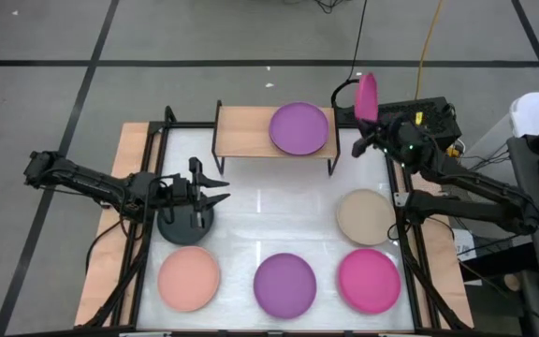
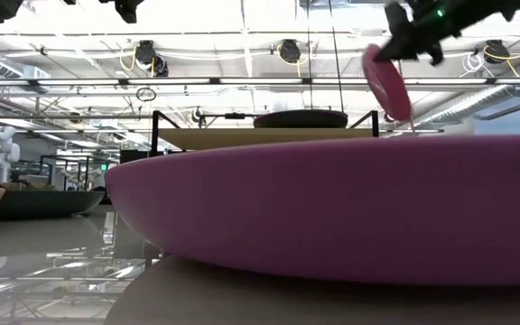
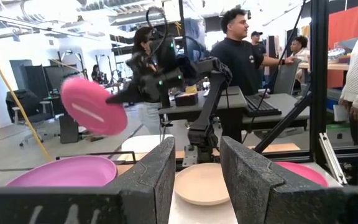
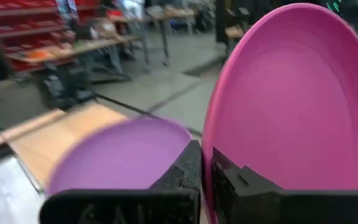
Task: Place and stack plates onto a shelf
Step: Stack the top pink plate on top of the violet plate on the shelf
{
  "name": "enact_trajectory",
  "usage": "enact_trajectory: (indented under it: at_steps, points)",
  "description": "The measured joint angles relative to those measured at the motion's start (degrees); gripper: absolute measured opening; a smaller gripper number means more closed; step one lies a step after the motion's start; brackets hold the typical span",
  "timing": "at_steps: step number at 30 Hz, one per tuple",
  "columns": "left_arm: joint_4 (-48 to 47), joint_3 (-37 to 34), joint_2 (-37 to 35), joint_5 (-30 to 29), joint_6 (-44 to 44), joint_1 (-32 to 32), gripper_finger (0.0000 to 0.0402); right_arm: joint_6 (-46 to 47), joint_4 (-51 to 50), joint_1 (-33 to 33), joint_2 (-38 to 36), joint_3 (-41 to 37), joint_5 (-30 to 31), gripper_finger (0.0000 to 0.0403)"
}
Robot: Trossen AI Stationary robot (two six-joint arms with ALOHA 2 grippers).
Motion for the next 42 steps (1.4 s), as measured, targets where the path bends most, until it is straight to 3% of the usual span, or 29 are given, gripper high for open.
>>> enact_trajectory:
  at_steps: [14, 23, 34, 42]
  points:
    - [0.01, 0.0, 0.0, -1.02, 0.13, 0.0, 0.0133, -13.14, 8.02, 8.33, 20.64, 14.16, -12.16, 0.0001]
    - [-0.5, 0.0, 0.0, -1.02, -0.02, -0.01, 0.0133, -20.49, 2.82, 11.57, 32.15, 19.64, -12.0, 0.0001]
    - [-1.36, 0.0, 0.0, -1.02, -0.02, -0.01, 0.0133, -20.49, -2.59, 11.52, 35.94, 19.86, -8.7, 0.0004]
    - [-1.43, 0.0, 0.01, -1.02, -0.22, -0.01, 0.0133, -20.42, -4.48, 11.54, 35.9, 19.86, -8.84, 0.0052]
